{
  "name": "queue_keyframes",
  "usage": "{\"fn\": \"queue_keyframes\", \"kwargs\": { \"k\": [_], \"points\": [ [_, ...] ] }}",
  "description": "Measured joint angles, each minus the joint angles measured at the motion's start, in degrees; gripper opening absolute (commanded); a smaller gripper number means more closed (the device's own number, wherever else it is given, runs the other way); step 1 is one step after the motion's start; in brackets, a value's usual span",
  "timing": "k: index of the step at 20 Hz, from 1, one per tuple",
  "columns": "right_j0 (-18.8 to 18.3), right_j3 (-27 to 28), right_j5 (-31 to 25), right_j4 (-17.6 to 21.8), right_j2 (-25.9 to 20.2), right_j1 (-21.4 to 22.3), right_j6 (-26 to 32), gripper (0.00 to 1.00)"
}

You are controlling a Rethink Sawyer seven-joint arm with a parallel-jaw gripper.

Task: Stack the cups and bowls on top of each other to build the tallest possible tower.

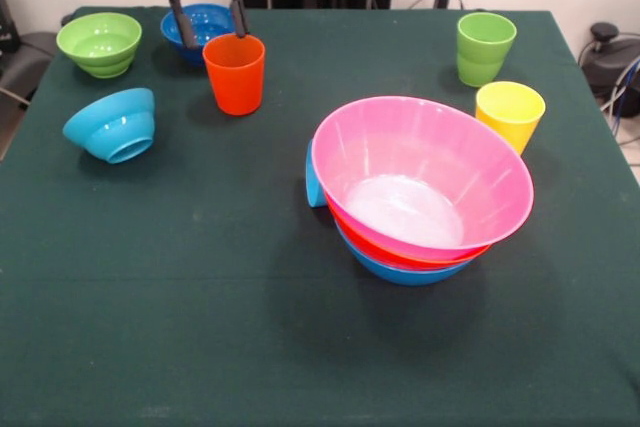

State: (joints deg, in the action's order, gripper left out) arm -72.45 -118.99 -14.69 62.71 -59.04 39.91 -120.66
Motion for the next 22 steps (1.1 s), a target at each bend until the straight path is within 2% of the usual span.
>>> {"fn": "queue_keyframes", "kwargs": {
  "k": [1, 2, 3, 6, 7, 10, 12, 13, 17, 18, 21, 22],
  "points": [
    [2.4, 0.5, 0.3, 2.9, 1.3, 2.2, 0.0, 1.00],
    [3.0, 0.6, 0.4, 3.8, 1.6, 2.8, 0.0, 1.00],
    [5.9, 1.1, 0.9, 7.4, 3.4, 5.2, 0.0, 1.00],
    [10.4, 1.8, 2.2, 12.5, 6.3, 8.6, 0.0, 1.00],
    [14.0, 2.6, 3.3, 15.8, 8.9, 11.1, 0.0, 1.00],
    [16.0, 3.2, 4.2, 16.2, 10.5, 12.9, 0.0, 1.00],
    [14.9, 3.4, 4.6, 12.9, 10.2, 13.3, 0.0, 1.00],
    [11.5, 3.4, 4.5, 7.7, 8.9, 12.7, 0.0, 1.00],
    [6.6, 3.3, 4.7, 2.8, 8.0, 11.1, 0.0, 1.00],
    [3.5, 3.1, 5.0, 0.6, 8.0, 10.1, 0.0, 1.00],
    [-0.5, 2.4, 5.4, -1.3, 8.0, 9.7, 0.0, 1.00],
    [-3.2, 1.2, 5.9, -2.4, 8.0, 10.1, 0.0, 1.00]
  ]
}}
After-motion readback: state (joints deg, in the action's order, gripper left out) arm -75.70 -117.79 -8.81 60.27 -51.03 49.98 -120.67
